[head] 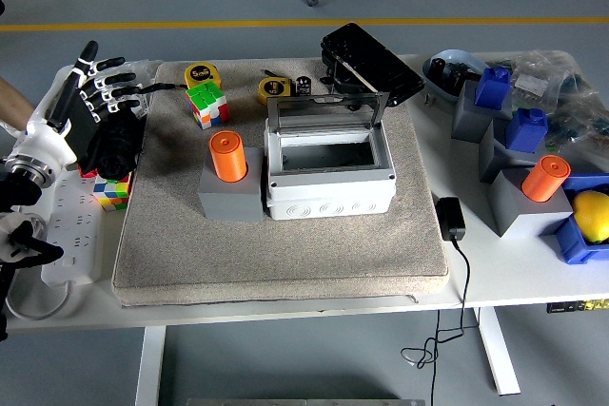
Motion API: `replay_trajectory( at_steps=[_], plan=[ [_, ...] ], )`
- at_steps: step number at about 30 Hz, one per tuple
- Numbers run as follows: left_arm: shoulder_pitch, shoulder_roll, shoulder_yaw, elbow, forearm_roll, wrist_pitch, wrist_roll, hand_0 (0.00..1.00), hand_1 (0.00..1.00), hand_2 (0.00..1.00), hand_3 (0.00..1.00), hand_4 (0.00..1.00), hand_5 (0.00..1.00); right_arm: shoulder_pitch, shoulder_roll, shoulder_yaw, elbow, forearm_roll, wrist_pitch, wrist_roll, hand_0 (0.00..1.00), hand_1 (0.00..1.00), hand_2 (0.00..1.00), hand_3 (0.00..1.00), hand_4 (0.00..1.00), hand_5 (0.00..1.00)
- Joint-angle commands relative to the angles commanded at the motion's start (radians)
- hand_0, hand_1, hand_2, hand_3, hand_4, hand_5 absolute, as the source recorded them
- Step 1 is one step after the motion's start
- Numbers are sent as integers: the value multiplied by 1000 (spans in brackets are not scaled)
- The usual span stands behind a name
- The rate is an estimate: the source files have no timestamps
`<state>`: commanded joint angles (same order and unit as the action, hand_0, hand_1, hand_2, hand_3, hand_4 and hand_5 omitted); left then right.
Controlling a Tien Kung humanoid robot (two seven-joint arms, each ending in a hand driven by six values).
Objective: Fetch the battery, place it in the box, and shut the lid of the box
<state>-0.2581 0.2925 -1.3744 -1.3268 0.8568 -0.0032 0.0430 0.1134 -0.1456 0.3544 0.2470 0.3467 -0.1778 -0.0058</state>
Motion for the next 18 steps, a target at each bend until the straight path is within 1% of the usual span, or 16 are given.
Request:
replay_trajectory(
  at_steps=[1,4,5,10,11,12,13,16,17,18],
  plan=[
    [0,-1,2,1,1,0,-3,528,599,610,695,998,753,0,0,0,0,0,0,0,728,669,655,598,998,619],
    [-1,-8,42,4,33,10,-56,528,599,610,695,998,753,1,1,0,0,0,2,-1,728,669,655,598,998,619],
    [-1,-9,54,5,43,13,-71,534,603,611,682,998,655,1,1,0,0,-1,2,-1,725,668,655,599,998,619],
    [-10,-15,138,22,22,43,-136,534,603,611,682,998,655,2,0,5,3,-9,2,0,725,668,655,599,998,619],
    [-13,-18,162,28,20,50,-150,676,670,646,653,998,545,2,-1,4,3,-9,2,0,725,669,655,600,998,619],
    [-14,-21,176,32,23,56,-160,676,670,646,653,998,545,2,-1,2,3,-9,2,0,725,669,655,600,998,619],
    [-16,-24,190,36,27,64,-171,676,670,646,653,998,545,2,-1,0,3,-8,2,-1,725,669,655,600,998,619],
    [-28,-36,252,59,25,108,-217,676,670,646,653,998,545,4,-3,-7,3,-6,2,-2,725,669,655,600,998,619],
    [-33,-41,275,67,25,125,-235,683,678,670,653,998,466,5,-4,-9,3,-4,2,-2,727,669,655,600,998,620],
    [-37,-46,294,74,24,139,-249,683,678,670,653,998,466,6,-4,-9,3,-4,2,-3,727,669,655,600,998,620]
  ],
)
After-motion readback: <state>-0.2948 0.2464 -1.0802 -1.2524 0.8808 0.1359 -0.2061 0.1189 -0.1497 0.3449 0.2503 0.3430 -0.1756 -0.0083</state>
